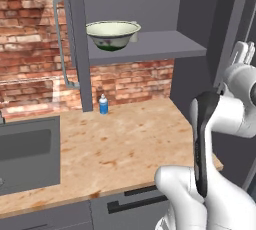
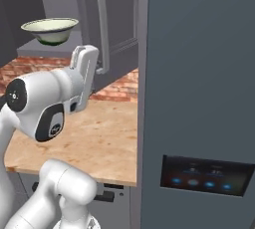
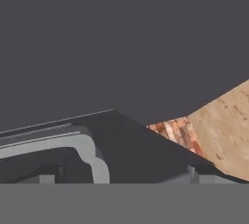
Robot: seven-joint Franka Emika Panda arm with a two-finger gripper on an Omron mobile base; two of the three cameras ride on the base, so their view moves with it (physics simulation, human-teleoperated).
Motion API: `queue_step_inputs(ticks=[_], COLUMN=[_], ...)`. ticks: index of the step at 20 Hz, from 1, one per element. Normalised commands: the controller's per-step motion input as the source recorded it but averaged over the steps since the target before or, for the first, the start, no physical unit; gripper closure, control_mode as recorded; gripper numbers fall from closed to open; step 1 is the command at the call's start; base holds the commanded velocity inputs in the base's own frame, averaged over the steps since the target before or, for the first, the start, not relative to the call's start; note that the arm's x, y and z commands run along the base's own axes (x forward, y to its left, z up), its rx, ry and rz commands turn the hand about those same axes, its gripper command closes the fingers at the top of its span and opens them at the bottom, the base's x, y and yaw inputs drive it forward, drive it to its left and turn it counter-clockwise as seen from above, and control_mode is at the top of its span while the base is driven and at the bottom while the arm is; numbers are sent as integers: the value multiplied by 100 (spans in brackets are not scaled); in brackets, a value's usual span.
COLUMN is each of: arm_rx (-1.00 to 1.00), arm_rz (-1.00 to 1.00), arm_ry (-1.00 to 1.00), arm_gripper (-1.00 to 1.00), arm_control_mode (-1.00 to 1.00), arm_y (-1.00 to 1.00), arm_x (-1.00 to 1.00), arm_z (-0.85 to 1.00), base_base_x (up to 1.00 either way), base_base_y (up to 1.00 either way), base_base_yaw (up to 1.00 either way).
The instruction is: Pick the mug and place it in the sink. Pick the bowl and place it in the open cabinet and then close the cabinet.
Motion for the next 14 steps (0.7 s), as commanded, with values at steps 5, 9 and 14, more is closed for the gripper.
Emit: queue_step_inputs(ticks=[5,9,14], arm_rx=[0,0,0], arm_rz=[5,5,5], arm_ry=[0,1,3], arm_gripper=[-100,-100,-100], arm_control_mode=[-100,-100,-100], arm_y=[0,0,0], arm_x=[38,41,48], arm_z=[3,0,0], base_base_x=[0,0,0], base_base_y=[0,0,0], base_base_yaw=[0,0,0])
